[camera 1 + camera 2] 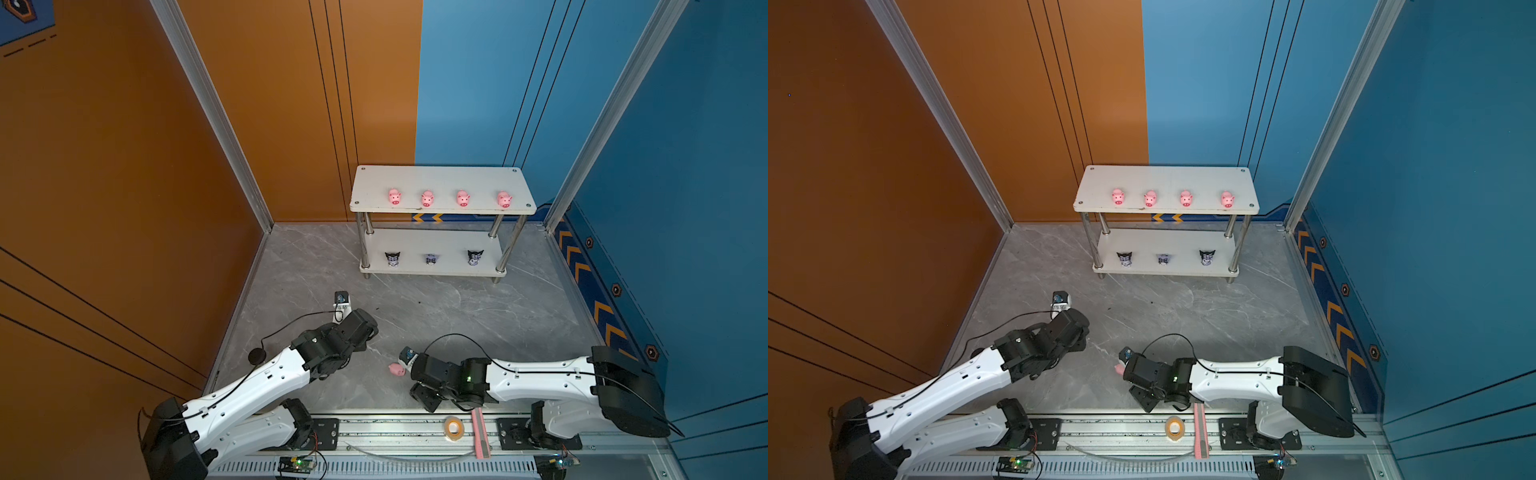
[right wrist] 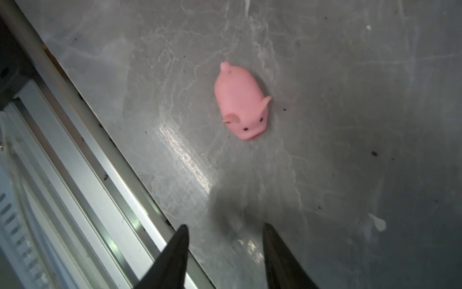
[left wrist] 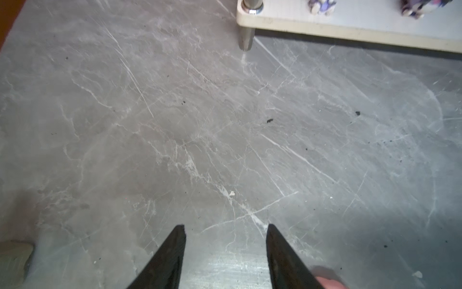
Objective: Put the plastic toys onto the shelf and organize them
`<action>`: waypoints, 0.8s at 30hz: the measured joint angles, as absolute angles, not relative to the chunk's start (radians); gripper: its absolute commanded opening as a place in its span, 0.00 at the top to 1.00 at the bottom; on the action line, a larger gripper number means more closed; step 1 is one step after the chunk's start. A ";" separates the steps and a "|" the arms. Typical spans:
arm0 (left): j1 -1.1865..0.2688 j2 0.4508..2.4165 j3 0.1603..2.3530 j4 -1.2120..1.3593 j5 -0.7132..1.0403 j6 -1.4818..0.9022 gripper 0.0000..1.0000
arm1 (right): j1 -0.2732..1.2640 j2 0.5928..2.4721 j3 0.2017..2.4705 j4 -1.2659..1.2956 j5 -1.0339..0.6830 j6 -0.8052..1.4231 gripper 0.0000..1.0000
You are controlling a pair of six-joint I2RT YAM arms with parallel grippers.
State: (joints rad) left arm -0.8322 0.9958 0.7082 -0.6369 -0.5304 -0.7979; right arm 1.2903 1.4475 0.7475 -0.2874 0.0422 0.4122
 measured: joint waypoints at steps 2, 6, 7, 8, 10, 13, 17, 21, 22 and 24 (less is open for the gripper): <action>-0.826 0.981 0.687 -0.626 -0.520 -0.807 0.44 | 1.285 1.483 0.781 -0.272 0.051 0.397 0.35; -0.802 0.932 0.652 -0.598 -0.509 -0.818 0.43 | 1.242 1.529 0.822 -0.234 0.054 0.369 0.36; -0.793 0.916 0.639 -0.590 -0.506 -0.821 0.42 | 1.226 1.535 0.828 -0.228 0.054 0.362 0.38; -0.783 0.902 0.626 -0.586 -0.502 -0.822 0.42 | 1.209 1.543 0.833 -0.220 0.054 0.356 0.39; -0.759 0.880 0.601 -0.580 -0.488 -0.828 0.42 | 1.185 1.560 0.846 -0.213 0.052 0.341 0.43; -0.720 0.859 0.564 -0.568 -0.465 -0.834 0.41 | 1.163 1.600 0.872 -0.199 0.042 0.325 0.46; -0.688 0.850 0.529 -0.553 -0.434 -0.839 0.41 | 1.162 1.658 0.897 -0.186 0.014 0.312 0.53; -0.681 0.850 0.517 -0.534 -0.412 -0.839 0.40 | 1.163 1.700 0.903 -0.171 -0.004 0.319 0.73; -0.681 0.850 0.515 -0.530 -0.408 -0.839 0.41 | 1.161 1.707 0.911 -0.170 -0.006 0.323 0.77; -0.681 0.847 0.510 -0.523 -0.401 -0.840 0.40 | 1.156 1.725 0.931 -0.160 -0.020 0.332 0.80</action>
